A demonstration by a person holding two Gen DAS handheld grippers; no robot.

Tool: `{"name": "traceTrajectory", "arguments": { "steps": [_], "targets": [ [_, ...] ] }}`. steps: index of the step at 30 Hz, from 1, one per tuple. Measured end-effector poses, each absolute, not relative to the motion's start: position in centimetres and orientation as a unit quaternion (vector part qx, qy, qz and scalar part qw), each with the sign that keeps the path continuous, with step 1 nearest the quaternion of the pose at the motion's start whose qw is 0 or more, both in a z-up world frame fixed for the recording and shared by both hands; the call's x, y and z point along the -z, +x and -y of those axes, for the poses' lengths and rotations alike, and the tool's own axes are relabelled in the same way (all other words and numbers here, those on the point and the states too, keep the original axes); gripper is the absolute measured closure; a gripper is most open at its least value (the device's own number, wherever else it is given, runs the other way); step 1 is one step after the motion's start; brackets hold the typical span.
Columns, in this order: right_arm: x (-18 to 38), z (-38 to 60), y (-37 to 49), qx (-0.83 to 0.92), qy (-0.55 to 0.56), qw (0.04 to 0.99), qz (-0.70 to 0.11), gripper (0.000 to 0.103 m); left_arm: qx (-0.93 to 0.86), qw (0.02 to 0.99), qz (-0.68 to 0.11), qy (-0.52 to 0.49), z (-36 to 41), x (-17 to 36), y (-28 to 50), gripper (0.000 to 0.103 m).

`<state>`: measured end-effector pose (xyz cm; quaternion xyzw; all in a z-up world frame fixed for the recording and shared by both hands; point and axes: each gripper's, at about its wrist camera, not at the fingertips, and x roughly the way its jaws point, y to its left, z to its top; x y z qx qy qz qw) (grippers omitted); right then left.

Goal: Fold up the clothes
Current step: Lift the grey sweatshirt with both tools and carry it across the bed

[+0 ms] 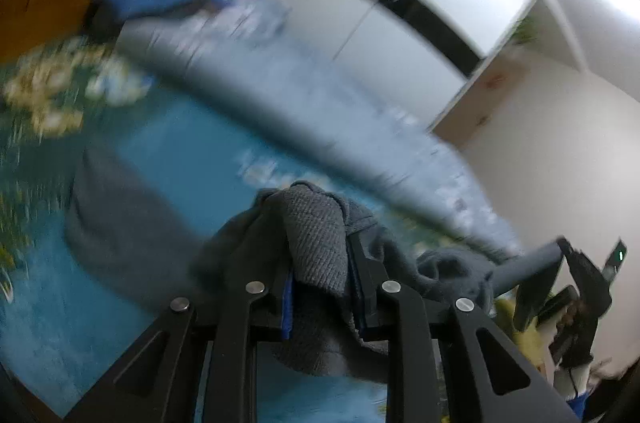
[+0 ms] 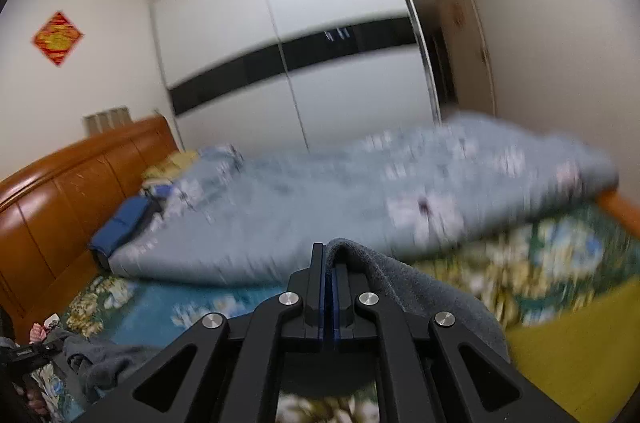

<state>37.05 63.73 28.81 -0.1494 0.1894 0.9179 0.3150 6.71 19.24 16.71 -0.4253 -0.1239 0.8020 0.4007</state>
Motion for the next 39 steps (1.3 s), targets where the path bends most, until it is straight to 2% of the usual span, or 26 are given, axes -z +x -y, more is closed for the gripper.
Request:
{"name": "traceTrajectory", "arguments": {
  "steps": [3,8,10,13,19,22,26,30,36,39],
  "targets": [
    [-23.7,-65.2,36.6,-0.905,-0.177,0.318,-0.22,0.101,-0.804,0.378,0.103,-0.448,-19.8,-14.1,5.2,0.079],
    [-16.7,-66.7,34.3,-0.888,-0.211,0.318,-0.257,0.101,-0.806,0.359,0.096,-0.461,-21.3,-14.3,1.7,0.079],
    [-16.2,-66.9,33.4,-0.887,-0.21,0.32,-0.258,0.101,-0.796,0.356,0.125,-0.473,-21.7,-13.8,-0.6,0.079],
    [-15.5,-67.0,32.1,-0.886,-0.208,0.324,-0.26,0.101,-0.801,0.335,0.121,-0.482,-23.2,-13.4,-3.9,0.079],
    [-18.9,-67.4,28.0,-0.894,-0.202,0.331,-0.222,0.101,-0.789,0.312,0.167,-0.502,-24.7,-12.5,-9.2,0.079],
    [-17.6,-68.1,24.7,-0.889,-0.23,0.334,-0.215,0.101,-0.787,0.281,0.155,-0.526,-25.1,-9.6,-11.5,0.078],
    [-12.6,-68.0,21.5,-0.875,-0.288,0.332,-0.201,0.101,-0.767,0.278,0.154,-0.557,-24.6,-6.1,-13.2,0.076],
    [-7.8,-67.7,21.8,-0.859,-0.325,0.335,-0.211,0.1,-0.769,0.331,0.103,-0.537,-23.6,-6.9,-11.9,0.075],
    [-5.1,-67.3,25.3,-0.851,-0.333,0.327,-0.24,0.1,-0.809,0.39,-0.056,-0.437,-23.7,-11.4,-7.4,0.073],
    [-5.0,-66.9,25.6,-0.849,-0.34,0.326,-0.241,0.1,-0.808,0.422,-0.106,-0.397,-24.5,-12.3,-6.0,0.064]
  ]
}}
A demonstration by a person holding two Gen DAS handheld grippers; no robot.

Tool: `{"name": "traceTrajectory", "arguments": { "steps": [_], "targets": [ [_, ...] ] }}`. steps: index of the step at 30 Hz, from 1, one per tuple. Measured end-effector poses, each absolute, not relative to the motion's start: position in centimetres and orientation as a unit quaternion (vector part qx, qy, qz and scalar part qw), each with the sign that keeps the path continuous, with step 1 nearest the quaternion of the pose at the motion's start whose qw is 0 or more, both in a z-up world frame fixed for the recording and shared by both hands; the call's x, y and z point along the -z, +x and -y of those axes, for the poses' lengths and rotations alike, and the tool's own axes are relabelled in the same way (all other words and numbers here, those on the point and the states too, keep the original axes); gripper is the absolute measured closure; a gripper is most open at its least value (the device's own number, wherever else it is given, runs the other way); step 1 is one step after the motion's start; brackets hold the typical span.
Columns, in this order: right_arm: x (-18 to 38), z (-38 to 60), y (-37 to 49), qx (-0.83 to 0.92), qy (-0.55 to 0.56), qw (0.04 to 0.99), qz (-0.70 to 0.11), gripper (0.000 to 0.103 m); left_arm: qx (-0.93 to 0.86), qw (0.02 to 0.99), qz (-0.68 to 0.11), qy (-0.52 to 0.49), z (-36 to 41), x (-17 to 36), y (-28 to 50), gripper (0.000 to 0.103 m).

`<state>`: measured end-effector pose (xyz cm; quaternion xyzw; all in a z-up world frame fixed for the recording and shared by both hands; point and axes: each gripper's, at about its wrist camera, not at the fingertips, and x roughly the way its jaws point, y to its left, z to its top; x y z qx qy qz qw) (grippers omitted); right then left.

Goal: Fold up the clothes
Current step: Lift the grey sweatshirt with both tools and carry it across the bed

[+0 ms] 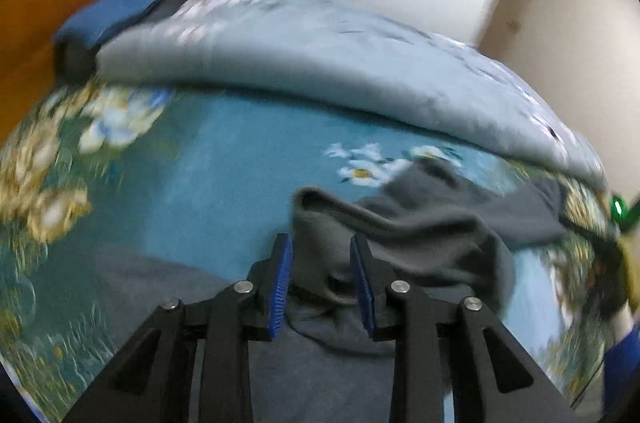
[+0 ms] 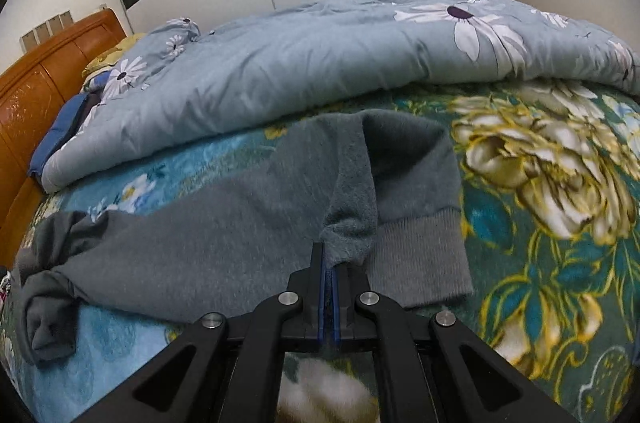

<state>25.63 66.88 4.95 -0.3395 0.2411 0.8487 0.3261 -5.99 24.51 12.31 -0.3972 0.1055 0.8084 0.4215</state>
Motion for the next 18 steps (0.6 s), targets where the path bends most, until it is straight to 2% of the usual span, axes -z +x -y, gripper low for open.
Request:
{"name": "traceTrajectory", "arguments": {
  "steps": [5,6,7,8,10,12,18],
  "targets": [
    [-4.7,-66.1,24.9,-0.845,-0.344,0.327,-0.246,0.098,-0.798,0.448,-0.236,-0.327,-28.0,-11.9,-3.1,0.061],
    [-4.7,-66.1,24.9,-0.845,-0.343,0.326,-0.249,0.097,-0.795,0.448,-0.262,-0.314,-28.6,-11.7,-2.8,0.059],
    [-4.6,-66.2,24.9,-0.845,-0.342,0.324,-0.253,0.097,-0.792,0.446,-0.287,-0.301,-29.2,-11.5,-2.6,0.053],
    [-4.6,-66.2,24.9,-0.845,-0.342,0.323,-0.256,0.097,-0.79,0.443,-0.309,-0.291,-30.1,-11.1,-2.8,0.05],
    [-4.5,-66.3,25.0,-0.844,-0.341,0.322,-0.259,0.097,-0.785,0.43,-0.34,-0.289,-32.0,-10.1,-3.9,0.051],
    [-4.2,-66.3,25.1,-0.843,-0.343,0.322,-0.263,0.097,-0.783,0.42,-0.328,-0.32,-33.3,-9.4,-5.9,0.05],
    [-4.0,-67.0,25.0,-0.844,-0.339,0.314,-0.271,0.097,-0.807,0.389,-0.197,-0.397,-33.1,-8.0,-11.4,0.051]
  ]
}}
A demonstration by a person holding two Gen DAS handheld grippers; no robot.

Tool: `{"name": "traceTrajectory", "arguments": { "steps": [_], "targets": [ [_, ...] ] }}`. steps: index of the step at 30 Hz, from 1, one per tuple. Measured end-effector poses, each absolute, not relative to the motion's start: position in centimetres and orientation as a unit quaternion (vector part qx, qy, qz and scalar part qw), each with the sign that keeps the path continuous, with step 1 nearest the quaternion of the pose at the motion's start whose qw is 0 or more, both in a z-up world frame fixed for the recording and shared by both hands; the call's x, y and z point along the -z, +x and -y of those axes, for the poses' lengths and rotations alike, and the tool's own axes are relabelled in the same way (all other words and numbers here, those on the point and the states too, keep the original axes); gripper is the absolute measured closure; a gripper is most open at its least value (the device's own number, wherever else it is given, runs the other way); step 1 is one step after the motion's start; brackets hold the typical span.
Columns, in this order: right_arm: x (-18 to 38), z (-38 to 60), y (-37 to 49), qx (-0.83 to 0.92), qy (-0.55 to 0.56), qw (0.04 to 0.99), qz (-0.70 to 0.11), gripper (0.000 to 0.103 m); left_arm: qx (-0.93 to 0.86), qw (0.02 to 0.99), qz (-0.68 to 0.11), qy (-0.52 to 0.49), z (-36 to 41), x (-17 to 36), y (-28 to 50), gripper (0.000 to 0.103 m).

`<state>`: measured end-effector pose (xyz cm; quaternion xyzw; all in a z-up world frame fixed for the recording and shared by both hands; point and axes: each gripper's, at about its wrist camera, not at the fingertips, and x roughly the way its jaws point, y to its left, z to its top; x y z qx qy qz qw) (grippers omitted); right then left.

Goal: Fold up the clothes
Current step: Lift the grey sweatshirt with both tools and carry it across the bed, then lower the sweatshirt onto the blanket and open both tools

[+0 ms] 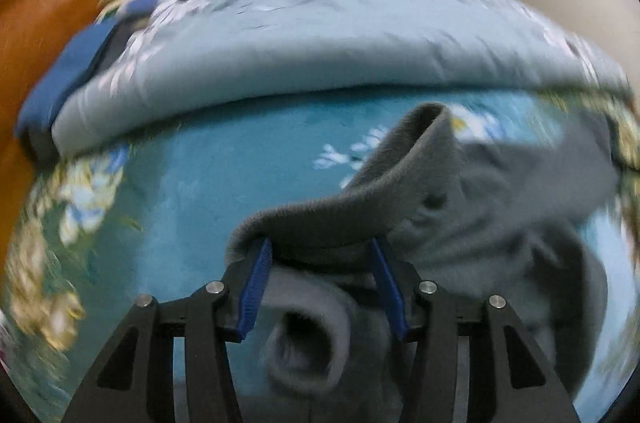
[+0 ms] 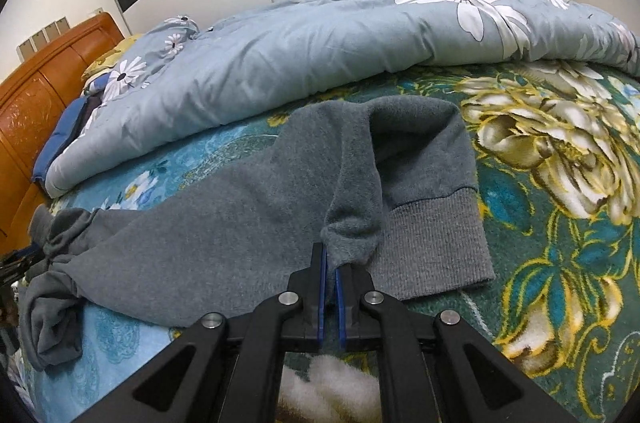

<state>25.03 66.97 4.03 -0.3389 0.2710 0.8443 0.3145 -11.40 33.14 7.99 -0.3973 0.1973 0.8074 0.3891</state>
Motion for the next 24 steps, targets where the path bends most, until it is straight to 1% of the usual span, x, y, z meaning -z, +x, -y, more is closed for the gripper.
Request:
{"name": "traceTrajectory", "arguments": {
  "steps": [1,2,3,4,6,10,13,16,17,19,21,24],
  "targets": [
    [-4.0,-67.1,25.1,-0.844,-0.336,0.313,-0.277,0.097,-0.81,0.387,-0.179,-0.404,-33.0,-7.7,-12.0,0.057],
    [-3.9,-67.3,25.2,-0.844,-0.331,0.311,-0.286,0.097,-0.811,0.384,-0.162,-0.41,-32.8,-7.4,-12.5,0.078],
    [-3.9,-67.4,25.2,-0.843,-0.326,0.311,-0.294,0.097,-0.812,0.378,-0.151,-0.418,-32.8,-7.2,-12.9,0.092],
    [-3.9,-67.5,25.2,-0.842,-0.322,0.31,-0.301,0.097,-0.813,0.371,-0.143,-0.425,-32.8,-6.9,-13.2,0.1],
    [-4.1,-67.6,24.9,-0.845,-0.319,0.312,-0.295,0.1,-0.818,0.359,-0.129,-0.43,-32.6,-6.7,-13.6,0.101],
    [-5.8,-68.2,24.0,-0.855,-0.299,0.313,-0.285,0.1,-0.84,0.331,-0.104,-0.418,-31.7,-7.6,-14.4,0.103],
    [-9.3,-68.7,23.6,-0.875,-0.246,0.309,-0.28,0.1,-0.856,0.312,-0.068,-0.408,-30.3,-9.1,-15.5,0.103],
    [-12.6,-68.8,22.9,-0.892,-0.212,0.31,-0.252,0.1,-0.87,0.281,-0.048,-0.403,-28.7,-9.8,-17.2,0.103],
    [-12.8,-68.8,22.8,-0.894,-0.208,0.31,-0.247,0.1,-0.869,0.273,-0.042,-0.41,-28.1,-9.6,-17.8,0.103],
    [-12.0,-69.1,22.3,-0.889,-0.224,0.313,-0.249,0.1,-0.865,0.264,-0.033,-0.426,-27.1,-8.5,-18.5,0.103],
    [-9.5,-69.4,21.8,-0.873,-0.264,0.318,-0.257,0.1,-0.859,0.26,-0.024,-0.441,-26.1,-7.4,-19.0,0.103],
    [-6.3,-69.8,22.6,-0.853,-0.287,0.328,-0.286,0.1,-0.852,0.266,-0.019,-0.451,-24.8,-7.2,-18.5,0.103]
  ]
}}
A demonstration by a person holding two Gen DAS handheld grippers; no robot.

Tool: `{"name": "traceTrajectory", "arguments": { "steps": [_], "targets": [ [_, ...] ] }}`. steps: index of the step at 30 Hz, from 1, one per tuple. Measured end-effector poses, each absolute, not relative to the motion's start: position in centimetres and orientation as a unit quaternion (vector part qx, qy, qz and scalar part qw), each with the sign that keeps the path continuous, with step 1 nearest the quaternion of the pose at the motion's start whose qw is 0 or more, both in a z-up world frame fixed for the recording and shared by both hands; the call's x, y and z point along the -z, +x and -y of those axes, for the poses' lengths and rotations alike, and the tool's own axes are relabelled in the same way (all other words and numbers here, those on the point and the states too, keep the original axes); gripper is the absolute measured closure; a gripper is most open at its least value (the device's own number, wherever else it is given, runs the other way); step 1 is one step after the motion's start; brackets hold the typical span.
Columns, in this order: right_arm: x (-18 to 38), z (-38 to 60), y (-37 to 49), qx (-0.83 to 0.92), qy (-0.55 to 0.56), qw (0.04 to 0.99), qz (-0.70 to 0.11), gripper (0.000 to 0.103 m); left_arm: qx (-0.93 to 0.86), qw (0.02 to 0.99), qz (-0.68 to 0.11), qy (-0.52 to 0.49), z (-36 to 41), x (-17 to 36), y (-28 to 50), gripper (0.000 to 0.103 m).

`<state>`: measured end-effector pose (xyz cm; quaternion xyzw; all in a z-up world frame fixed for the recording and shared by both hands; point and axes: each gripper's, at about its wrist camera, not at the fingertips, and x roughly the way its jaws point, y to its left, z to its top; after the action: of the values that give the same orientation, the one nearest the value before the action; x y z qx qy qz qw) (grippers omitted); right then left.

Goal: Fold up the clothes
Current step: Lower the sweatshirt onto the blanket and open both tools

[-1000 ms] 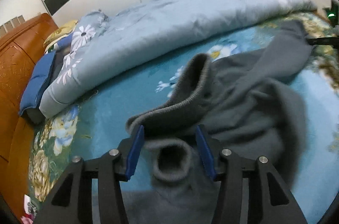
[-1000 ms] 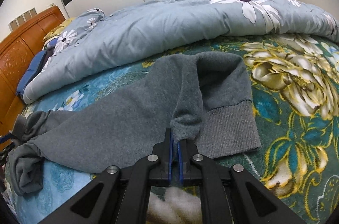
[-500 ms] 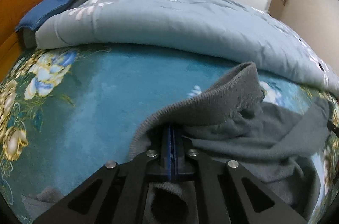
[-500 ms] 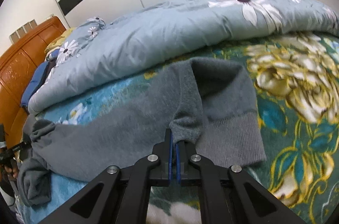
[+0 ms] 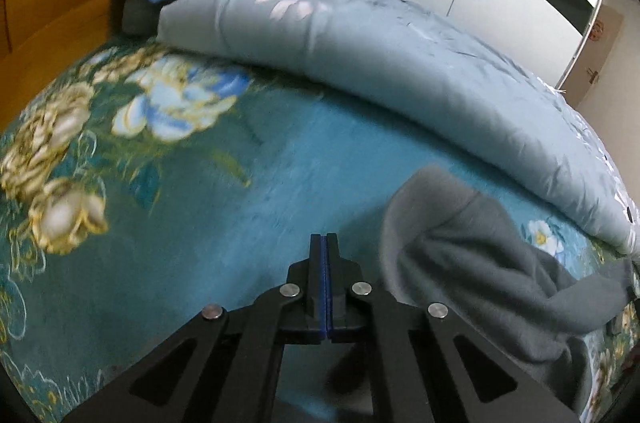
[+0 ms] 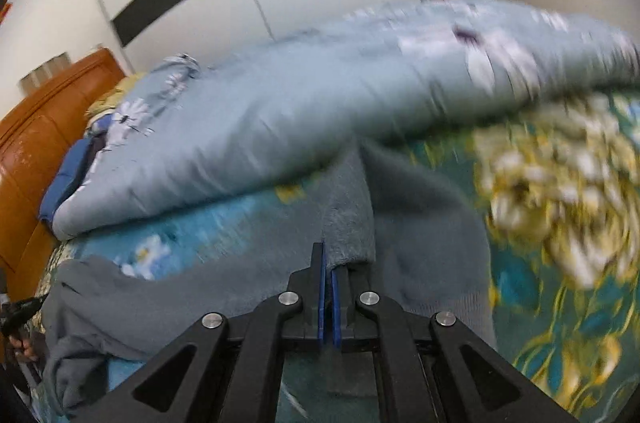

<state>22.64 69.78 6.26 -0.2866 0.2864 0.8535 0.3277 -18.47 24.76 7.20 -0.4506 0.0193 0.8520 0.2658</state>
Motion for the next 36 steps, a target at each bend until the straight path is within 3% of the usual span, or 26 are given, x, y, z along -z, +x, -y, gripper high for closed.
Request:
{"name": "traceTrajectory", "arguments": {
  "steps": [6,8,9,10,13,16,22,24,27,28,31,36],
  "targets": [
    [-6.6,-69.1,23.5,-0.852,-0.301,0.331,-0.271,0.094,-0.853,0.277,-0.03,-0.441,-20.9,-9.0,-15.9,0.102],
    [-7.7,-68.3,23.9,-0.856,-0.295,0.328,-0.271,0.067,-0.861,0.263,-0.043,-0.433,-18.9,-9.6,-14.5,0.098],
    [-8.2,-68.0,24.2,-0.858,-0.291,0.323,-0.274,0.042,-0.865,0.257,-0.043,-0.429,-17.8,-9.7,-13.8,0.096],
    [-8.8,-67.3,24.7,-0.862,-0.282,0.316,-0.277,0.029,-0.867,0.252,-0.041,-0.427,-16.8,-9.6,-13.3,0.091],
    [-10.2,-64.7,25.9,-0.872,-0.27,0.3,-0.277,0.025,-0.871,0.237,-0.022,-0.429,-13.4,-9.2,-11.5,0.075],
    [-10.8,-61.7,27.3,-0.877,-0.267,0.286,-0.278,0.024,-0.873,0.209,0.018,-0.44,-10.4,-7.7,-10.4,0.066],
    [-10.1,-56.8,28.9,-0.881,-0.28,0.259,-0.281,0.023,-0.849,0.217,0.07,-0.477,-10.1,-4.0,-9.4,0.066],
    [-9.9,-55.5,29.3,-0.882,-0.287,0.244,-0.283,0.023,-0.854,0.21,0.079,-0.47,-10.3,-4.1,-9.0,0.069],
    [-9.4,-54.0,29.8,-0.886,-0.29,0.225,-0.284,0.023,-0.853,0.191,0.095,-0.476,-10.7,-4.3,-8.7,0.092],
    [-9.0,-53.5,30.1,-0.886,-0.288,0.221,-0.29,0.023,-0.854,0.19,0.094,-0.475,-10.9,-4.5,-8.3,0.094],
    [-8.0,-52.5,30.1,-0.878,-0.298,0.21,-0.31,0.023,-0.853,0.198,0.095,-0.473,-11.5,-5.3,-6.6,0.096],
    [-7.6,-49.7,30.7,-0.888,-0.298,0.186,-0.297,0.023,-0.838,0.292,0.069,-0.456,-12.5,-9.2,-0.6,0.096]
  ]
}}
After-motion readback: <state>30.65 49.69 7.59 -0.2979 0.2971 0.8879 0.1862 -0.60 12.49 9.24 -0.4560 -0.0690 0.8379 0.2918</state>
